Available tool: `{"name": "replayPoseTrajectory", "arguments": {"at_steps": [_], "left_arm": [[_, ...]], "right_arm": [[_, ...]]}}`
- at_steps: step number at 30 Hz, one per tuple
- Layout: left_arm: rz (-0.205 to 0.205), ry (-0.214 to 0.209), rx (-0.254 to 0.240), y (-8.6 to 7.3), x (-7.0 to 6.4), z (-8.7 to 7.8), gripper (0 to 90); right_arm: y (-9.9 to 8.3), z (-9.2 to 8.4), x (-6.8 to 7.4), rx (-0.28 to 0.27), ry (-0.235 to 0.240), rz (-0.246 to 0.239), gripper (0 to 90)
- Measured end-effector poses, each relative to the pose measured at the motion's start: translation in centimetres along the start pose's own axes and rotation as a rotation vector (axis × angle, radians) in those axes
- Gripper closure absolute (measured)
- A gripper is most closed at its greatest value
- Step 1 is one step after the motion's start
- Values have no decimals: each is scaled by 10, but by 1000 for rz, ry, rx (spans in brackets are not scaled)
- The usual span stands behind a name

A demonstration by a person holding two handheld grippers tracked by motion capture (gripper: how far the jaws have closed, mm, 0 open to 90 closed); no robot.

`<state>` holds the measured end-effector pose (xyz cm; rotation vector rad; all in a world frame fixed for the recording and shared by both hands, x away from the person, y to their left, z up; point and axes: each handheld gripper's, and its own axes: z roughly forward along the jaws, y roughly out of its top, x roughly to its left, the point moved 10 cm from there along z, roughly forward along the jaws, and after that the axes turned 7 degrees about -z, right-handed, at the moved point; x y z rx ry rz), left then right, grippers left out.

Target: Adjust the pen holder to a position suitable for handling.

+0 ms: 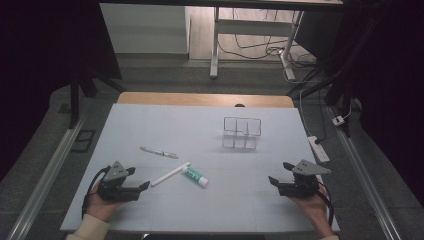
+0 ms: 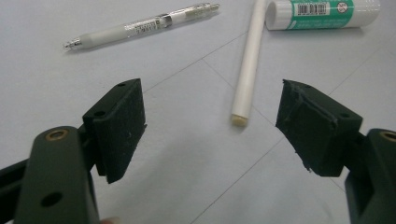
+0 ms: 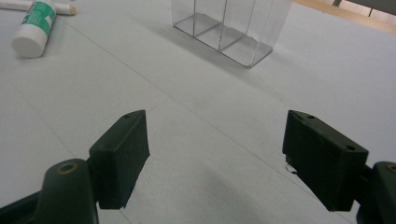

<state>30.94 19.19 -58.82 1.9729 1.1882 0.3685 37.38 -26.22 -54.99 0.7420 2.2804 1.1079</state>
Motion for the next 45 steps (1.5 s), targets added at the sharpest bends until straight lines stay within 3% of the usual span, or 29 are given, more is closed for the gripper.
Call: {"name": "replayPoseTrajectory", "arguments": {"at_steps": [23, 34, 45], "left_arm": [[5, 2, 6, -1, 0, 2, 238], [12, -1, 12, 0, -2, 4, 238], [12, -2, 7, 0, -3, 4, 238]], "right_arm": [[0, 11, 3, 51, -14, -17, 214], [14, 22, 1, 53, -14, 24, 251], [23, 28, -11, 56, -35, 61, 311]]}}
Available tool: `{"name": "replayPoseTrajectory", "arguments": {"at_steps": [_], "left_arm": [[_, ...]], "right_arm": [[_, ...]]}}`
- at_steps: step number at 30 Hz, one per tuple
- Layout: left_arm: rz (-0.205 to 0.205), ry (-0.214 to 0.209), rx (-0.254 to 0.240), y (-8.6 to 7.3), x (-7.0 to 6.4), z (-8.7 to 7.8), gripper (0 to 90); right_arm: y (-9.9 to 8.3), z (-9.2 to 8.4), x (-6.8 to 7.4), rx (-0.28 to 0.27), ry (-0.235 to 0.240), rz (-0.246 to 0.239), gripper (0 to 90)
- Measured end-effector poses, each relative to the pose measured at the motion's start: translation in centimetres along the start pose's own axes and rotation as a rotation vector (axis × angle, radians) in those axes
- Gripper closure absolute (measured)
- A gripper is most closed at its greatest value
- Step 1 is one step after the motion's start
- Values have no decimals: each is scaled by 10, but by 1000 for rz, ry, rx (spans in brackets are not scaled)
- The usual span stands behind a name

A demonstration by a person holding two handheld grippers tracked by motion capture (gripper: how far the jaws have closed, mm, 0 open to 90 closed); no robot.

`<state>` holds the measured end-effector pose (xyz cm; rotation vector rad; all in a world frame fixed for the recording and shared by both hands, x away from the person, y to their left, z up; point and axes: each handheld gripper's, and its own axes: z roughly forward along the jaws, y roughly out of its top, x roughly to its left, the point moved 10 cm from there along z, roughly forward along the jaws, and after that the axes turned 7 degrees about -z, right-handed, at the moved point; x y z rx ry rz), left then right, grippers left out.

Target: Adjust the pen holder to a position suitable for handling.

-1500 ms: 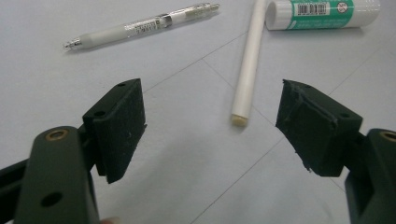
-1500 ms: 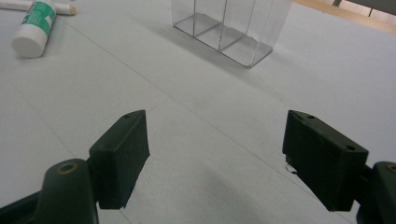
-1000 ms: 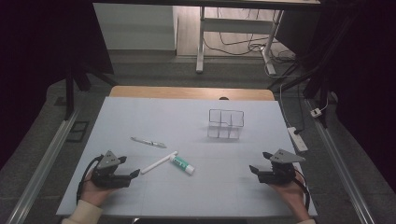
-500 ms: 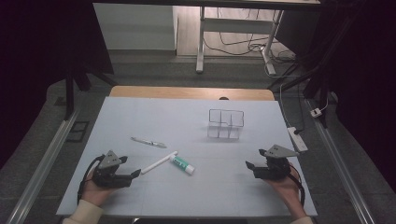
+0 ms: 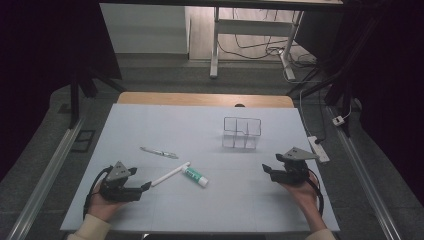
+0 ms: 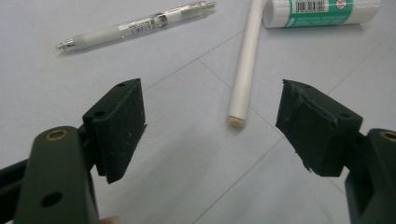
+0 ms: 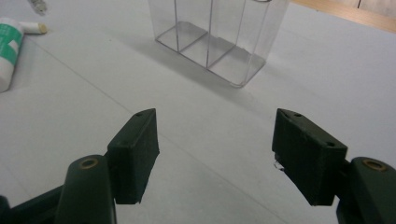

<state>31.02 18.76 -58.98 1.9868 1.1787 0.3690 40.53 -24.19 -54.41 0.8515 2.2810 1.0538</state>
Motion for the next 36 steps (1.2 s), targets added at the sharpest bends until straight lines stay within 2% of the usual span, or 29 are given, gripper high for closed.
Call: {"name": "replayPoseTrajectory", "arguments": {"at_steps": [3, 9, 14, 19, 21, 23, 24, 26, 30, 31, 34, 36], "left_arm": [[0, 0, 1, 0, 0, 0, 238], [-1, -1, 0, 0, 0, 0, 237], [1, -2, 2, 0, 0, 0, 237], [0, -1, 2, 0, 0, 1, 236], [0, 0, 2, 0, 0, 1, 235], [-1, 1, 4, 0, 1, 1, 235], [0, 1, 5, 0, 1, 1, 235], [2, 1, 7, 0, 1, 2, 234], [4, -2, 1, 0, 0, 2, 233], [4, -2, 0, 0, 0, 1, 233], [4, -1, 3, 0, 1, 2, 232], [5, -1, 4, 0, 0, 2, 232]], "right_arm": [[2, 4, -4, 15, -19, 10, 323], [9, 8, -13, 4, -31, 20, 344], [13, 11, -23, 14, -62, 20, 393], [17, 13, -28, 10, -69, 34, 449], [17, 16, -30, 19, -63, 46, 516], [16, 17, -31, 22, -64, 47, 535], [16, 20, -32, 23, -64, 54, 590], [16, 21, -33, 28, -69, 56, 617], [15, 26, -38, 28, -85, 55, 770], [15, 26, -38, 28, -85, 55, 770], [17, 27, -42, 25, -96, 58, 868], [18, 28, -42, 21, -96, 62, 888]]}}
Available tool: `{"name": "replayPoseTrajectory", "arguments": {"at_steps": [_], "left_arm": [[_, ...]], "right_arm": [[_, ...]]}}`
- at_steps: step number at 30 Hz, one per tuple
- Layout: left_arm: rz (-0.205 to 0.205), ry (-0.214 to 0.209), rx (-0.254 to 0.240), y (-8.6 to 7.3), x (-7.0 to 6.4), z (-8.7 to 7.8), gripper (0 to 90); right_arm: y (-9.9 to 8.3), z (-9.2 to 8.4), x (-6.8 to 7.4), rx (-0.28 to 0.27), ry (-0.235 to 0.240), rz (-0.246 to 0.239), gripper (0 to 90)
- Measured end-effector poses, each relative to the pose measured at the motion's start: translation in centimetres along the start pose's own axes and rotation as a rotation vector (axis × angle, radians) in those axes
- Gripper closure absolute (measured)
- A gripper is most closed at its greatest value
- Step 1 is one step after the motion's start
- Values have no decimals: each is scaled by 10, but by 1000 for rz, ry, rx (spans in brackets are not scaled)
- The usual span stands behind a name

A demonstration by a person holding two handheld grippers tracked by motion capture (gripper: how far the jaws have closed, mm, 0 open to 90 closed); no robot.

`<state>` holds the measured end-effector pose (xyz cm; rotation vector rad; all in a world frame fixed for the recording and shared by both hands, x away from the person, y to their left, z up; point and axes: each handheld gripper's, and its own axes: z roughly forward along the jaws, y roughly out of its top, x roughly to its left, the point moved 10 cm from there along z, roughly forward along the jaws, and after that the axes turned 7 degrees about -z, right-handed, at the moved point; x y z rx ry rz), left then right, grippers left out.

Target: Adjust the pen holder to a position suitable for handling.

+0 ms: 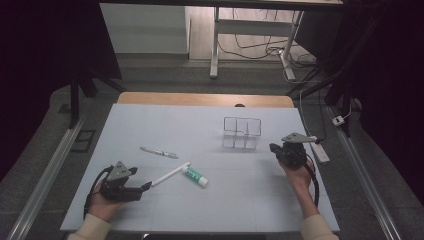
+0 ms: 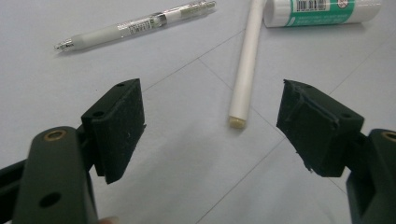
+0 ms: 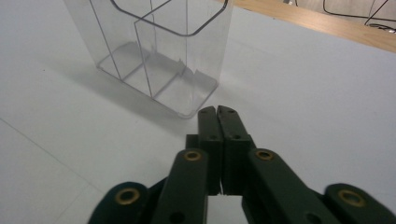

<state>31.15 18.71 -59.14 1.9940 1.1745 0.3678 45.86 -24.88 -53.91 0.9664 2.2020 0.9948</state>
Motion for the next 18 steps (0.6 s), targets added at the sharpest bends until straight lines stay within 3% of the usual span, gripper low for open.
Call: {"name": "replayPoseTrajectory", "arguments": {"at_steps": [5, 18], "left_arm": [[-5, -4, 1, 0, 0, 0, 229], [-18, -24, -18, 3, -2, -1, 229]], "right_arm": [[7, 8, -5, 3, -17, -20, 889], [15, 30, -8, 6, -15, -7, 889]]}}
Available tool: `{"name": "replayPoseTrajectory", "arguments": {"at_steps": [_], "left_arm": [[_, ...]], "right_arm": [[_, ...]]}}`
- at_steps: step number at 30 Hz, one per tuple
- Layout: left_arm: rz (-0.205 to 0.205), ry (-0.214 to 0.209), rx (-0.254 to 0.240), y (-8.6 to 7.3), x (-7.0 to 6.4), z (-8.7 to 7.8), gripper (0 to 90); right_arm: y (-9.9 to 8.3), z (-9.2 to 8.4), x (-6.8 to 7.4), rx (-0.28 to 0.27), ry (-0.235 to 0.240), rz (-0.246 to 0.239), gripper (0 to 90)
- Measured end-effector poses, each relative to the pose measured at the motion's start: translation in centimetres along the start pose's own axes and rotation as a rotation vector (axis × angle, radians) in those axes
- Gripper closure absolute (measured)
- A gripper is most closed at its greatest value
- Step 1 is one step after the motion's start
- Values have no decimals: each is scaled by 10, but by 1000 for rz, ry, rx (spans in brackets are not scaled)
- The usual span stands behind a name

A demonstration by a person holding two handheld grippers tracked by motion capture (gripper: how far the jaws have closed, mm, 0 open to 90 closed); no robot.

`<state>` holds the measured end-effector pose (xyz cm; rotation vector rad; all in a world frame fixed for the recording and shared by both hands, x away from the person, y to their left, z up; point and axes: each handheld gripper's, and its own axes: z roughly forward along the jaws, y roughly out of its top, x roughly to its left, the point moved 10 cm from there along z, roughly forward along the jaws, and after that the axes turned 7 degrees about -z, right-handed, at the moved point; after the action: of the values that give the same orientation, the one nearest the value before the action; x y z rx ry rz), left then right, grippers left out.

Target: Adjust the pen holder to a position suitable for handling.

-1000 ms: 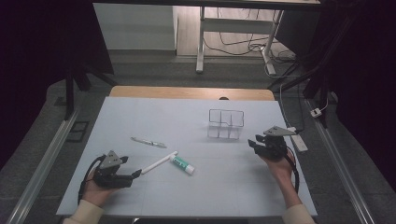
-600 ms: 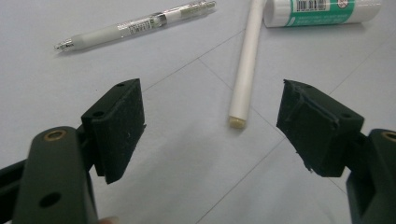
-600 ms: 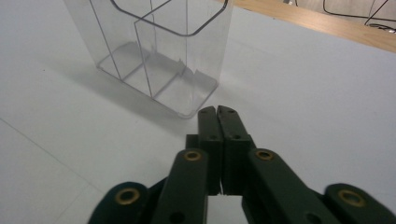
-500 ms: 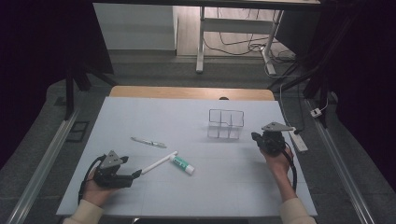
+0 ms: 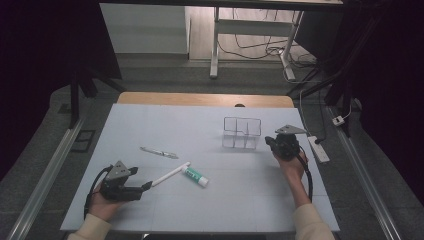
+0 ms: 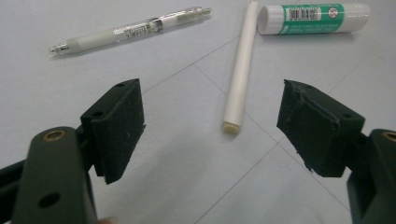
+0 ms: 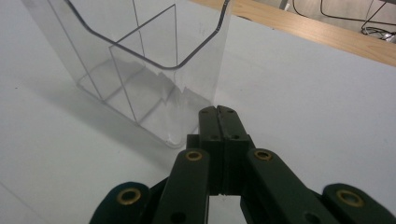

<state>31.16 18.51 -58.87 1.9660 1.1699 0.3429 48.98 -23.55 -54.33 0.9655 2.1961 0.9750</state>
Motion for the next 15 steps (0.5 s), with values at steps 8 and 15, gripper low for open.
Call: {"name": "replayPoseTrajectory", "arguments": {"at_steps": [8, 15], "left_arm": [[6, 3, 5, -1, 0, 0, 229], [10, 6, 7, -1, 0, 0, 229]], "right_arm": [[3, 8, -1, -13, -1, -6, 889], [7, 15, 4, -9, 12, -18, 889]]}}
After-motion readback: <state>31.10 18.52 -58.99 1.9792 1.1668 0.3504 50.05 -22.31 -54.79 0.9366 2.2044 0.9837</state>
